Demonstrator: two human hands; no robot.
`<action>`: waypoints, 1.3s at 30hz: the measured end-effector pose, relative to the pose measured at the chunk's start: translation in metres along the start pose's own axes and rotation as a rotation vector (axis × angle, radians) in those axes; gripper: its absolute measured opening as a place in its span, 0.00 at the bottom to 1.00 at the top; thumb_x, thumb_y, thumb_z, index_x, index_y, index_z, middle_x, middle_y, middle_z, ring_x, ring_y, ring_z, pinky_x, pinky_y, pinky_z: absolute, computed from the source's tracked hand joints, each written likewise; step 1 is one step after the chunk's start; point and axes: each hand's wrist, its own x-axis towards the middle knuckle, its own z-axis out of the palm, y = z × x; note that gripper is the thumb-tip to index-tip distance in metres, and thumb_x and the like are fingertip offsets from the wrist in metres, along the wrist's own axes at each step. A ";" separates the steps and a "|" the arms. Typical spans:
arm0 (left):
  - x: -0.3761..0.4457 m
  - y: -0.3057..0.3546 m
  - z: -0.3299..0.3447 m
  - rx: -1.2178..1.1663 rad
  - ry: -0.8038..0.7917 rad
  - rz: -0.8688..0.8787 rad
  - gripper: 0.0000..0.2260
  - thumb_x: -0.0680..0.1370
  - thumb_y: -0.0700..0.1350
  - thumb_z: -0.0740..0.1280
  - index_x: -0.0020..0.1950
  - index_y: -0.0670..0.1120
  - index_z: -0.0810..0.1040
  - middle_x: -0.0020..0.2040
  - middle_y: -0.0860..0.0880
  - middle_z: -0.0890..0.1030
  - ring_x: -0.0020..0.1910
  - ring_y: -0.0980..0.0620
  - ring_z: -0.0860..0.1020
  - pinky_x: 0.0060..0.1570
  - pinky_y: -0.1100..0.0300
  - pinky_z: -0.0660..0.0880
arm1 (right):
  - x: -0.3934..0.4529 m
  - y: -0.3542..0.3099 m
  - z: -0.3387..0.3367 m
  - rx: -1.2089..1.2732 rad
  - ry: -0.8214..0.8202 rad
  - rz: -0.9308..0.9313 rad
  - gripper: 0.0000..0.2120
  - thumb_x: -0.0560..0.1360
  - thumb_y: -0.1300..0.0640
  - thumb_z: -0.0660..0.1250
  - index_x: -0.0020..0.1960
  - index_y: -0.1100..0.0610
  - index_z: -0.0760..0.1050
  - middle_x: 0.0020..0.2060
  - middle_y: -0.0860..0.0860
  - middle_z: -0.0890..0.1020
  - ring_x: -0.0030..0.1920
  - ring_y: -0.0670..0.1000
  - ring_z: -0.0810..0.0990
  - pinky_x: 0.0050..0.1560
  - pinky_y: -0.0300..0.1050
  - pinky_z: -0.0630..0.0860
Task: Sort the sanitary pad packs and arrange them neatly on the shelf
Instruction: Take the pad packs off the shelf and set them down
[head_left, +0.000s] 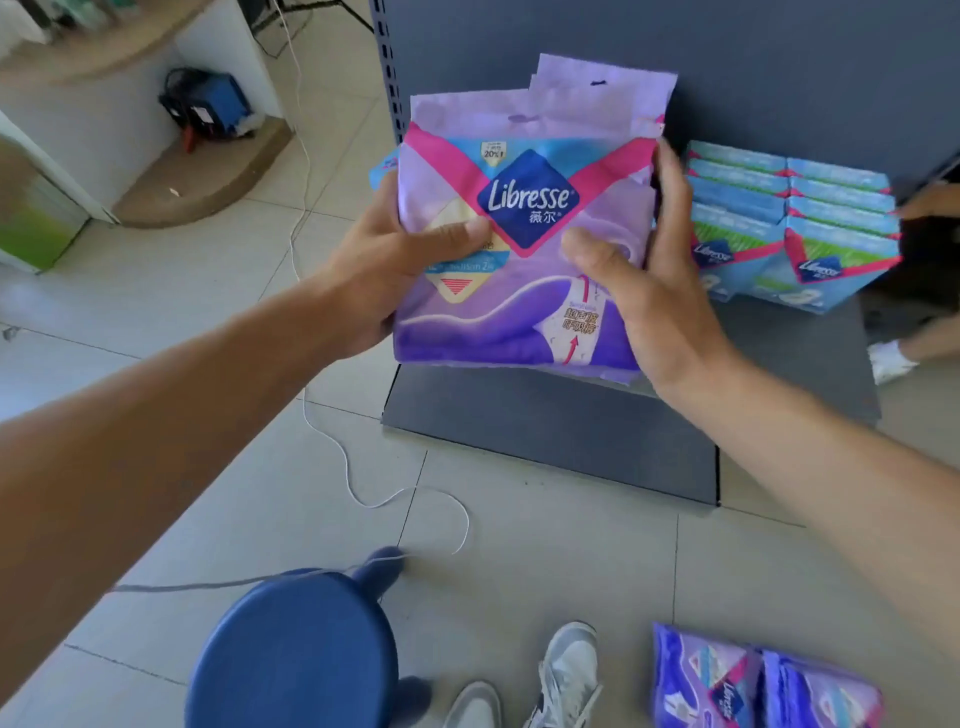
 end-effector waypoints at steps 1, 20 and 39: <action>-0.004 -0.004 0.010 0.002 -0.029 0.003 0.31 0.71 0.37 0.73 0.71 0.36 0.65 0.57 0.40 0.81 0.50 0.46 0.83 0.47 0.52 0.80 | -0.016 0.005 -0.008 0.045 0.010 0.011 0.41 0.72 0.51 0.74 0.77 0.44 0.52 0.70 0.42 0.70 0.68 0.42 0.72 0.69 0.51 0.71; -0.120 -0.153 0.302 0.607 -0.786 -0.025 0.48 0.71 0.40 0.77 0.77 0.66 0.50 0.67 0.51 0.75 0.62 0.51 0.78 0.58 0.48 0.79 | -0.336 0.095 -0.192 -0.179 0.842 0.257 0.37 0.74 0.42 0.68 0.77 0.41 0.54 0.69 0.45 0.71 0.68 0.45 0.72 0.63 0.54 0.76; -0.146 -0.426 0.371 1.301 -1.208 -0.101 0.30 0.76 0.43 0.68 0.73 0.66 0.64 0.60 0.47 0.70 0.58 0.50 0.73 0.54 0.64 0.66 | -0.480 0.314 -0.134 -0.036 1.004 0.858 0.31 0.79 0.45 0.63 0.77 0.37 0.51 0.61 0.57 0.69 0.44 0.46 0.68 0.48 0.39 0.66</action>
